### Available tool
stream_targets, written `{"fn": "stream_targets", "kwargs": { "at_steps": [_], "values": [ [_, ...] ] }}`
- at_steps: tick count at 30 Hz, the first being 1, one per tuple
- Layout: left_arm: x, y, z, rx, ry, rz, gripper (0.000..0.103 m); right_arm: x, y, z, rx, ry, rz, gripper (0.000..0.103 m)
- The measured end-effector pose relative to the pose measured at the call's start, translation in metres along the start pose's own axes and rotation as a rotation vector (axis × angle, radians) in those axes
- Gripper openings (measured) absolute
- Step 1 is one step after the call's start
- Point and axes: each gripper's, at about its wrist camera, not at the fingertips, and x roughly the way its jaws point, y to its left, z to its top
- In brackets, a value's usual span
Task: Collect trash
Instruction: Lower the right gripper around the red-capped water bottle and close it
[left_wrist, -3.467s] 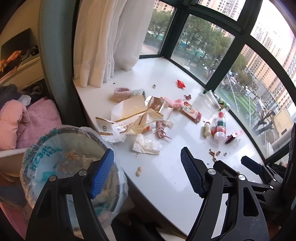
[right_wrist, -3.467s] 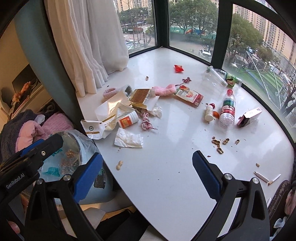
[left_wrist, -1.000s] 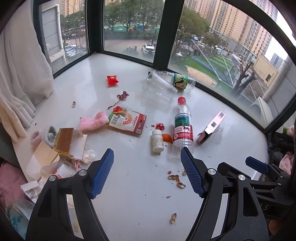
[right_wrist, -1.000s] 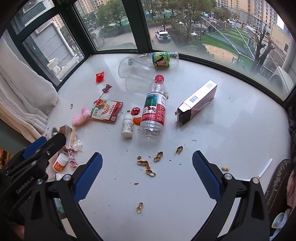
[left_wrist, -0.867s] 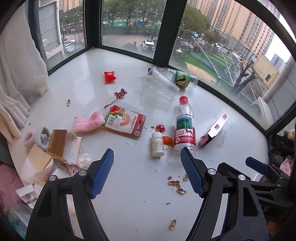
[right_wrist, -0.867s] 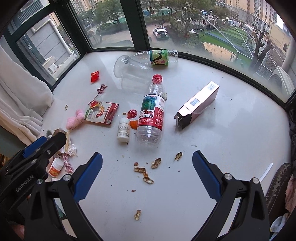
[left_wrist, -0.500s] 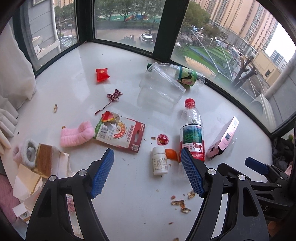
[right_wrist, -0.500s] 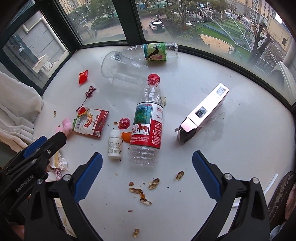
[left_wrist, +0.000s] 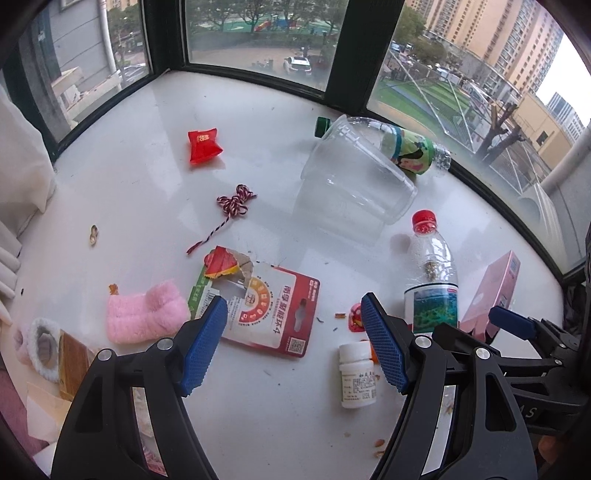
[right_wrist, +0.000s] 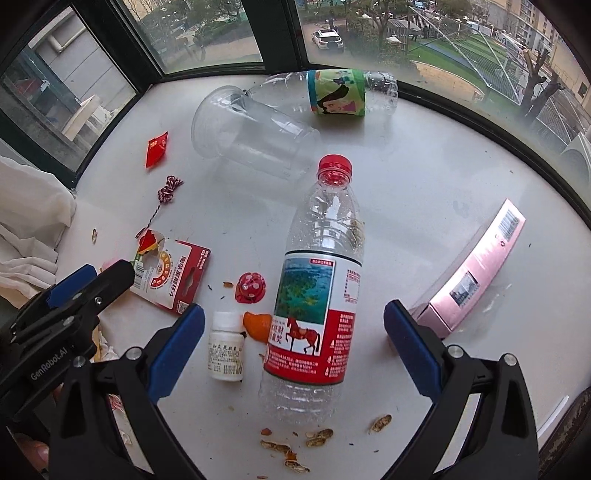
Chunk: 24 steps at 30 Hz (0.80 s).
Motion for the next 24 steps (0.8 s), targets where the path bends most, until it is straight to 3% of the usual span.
{"fn": "stream_targets", "kwargs": {
  "at_steps": [13, 17, 21, 24],
  "values": [
    [0.046, 0.001, 0.011, 0.012, 0.057, -0.003, 0.072, 0.041, -0.012, 0.013, 0.039, 0.046, -0.003, 0.095],
    [0.056, -0.004, 0.01, 0.067, 0.018, 0.027, 0.072, 0.056, -0.017, 0.015, 0.053, 0.088, -0.007, 0.095],
    [0.065, -0.003, 0.01, 0.076, 0.026, 0.027, 0.072, 0.065, -0.016, 0.015, 0.038, 0.102, -0.064, 0.095],
    [0.069, -0.004, 0.006, 0.067, 0.042, -0.042, 0.072, 0.075, -0.007, 0.013, -0.009, 0.143, -0.139, 0.094]
  ]
}}
